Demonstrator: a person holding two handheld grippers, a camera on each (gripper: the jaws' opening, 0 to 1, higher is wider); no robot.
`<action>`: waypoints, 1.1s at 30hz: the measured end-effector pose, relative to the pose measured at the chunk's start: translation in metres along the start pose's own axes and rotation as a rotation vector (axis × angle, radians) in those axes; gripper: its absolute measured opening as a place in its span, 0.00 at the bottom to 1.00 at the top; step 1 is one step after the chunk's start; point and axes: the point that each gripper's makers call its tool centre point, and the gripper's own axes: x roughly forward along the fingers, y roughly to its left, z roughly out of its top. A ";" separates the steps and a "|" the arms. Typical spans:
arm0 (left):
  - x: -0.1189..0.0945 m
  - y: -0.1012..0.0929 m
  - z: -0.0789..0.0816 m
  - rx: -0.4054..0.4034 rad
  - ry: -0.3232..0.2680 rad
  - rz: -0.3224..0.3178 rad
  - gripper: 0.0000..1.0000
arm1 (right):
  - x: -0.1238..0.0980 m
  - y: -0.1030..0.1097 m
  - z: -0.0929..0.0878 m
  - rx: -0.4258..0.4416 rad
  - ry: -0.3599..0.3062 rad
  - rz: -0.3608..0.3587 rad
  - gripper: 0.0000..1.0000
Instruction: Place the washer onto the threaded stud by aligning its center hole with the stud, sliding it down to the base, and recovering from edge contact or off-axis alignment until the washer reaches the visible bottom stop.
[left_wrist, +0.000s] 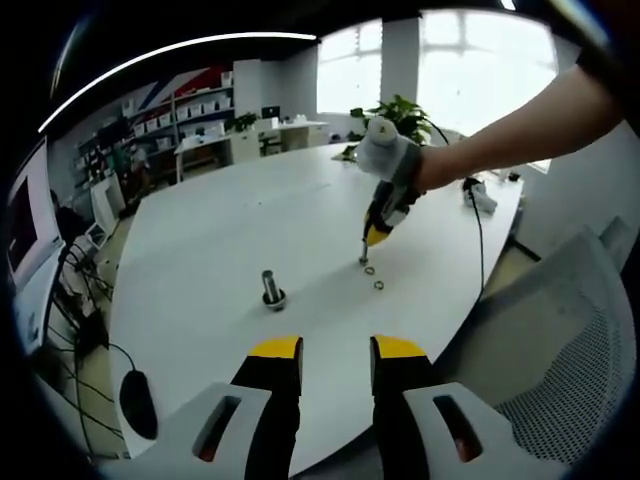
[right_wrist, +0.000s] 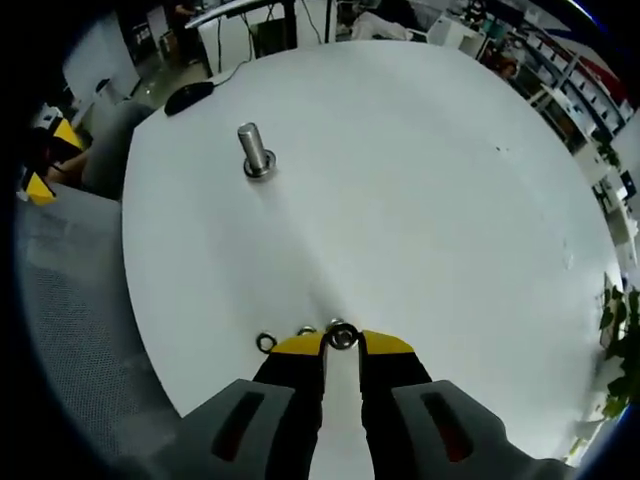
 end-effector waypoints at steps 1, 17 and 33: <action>0.000 0.000 0.000 -0.001 0.000 -0.001 0.25 | 0.001 0.000 0.000 0.002 0.004 0.002 0.14; 0.000 -0.001 -0.001 -0.009 0.004 -0.011 0.25 | 0.033 -0.002 -0.010 -0.001 0.075 0.013 0.14; 0.002 -0.003 -0.002 -0.011 0.011 -0.025 0.25 | 0.033 -0.002 -0.013 -0.028 0.082 0.009 0.16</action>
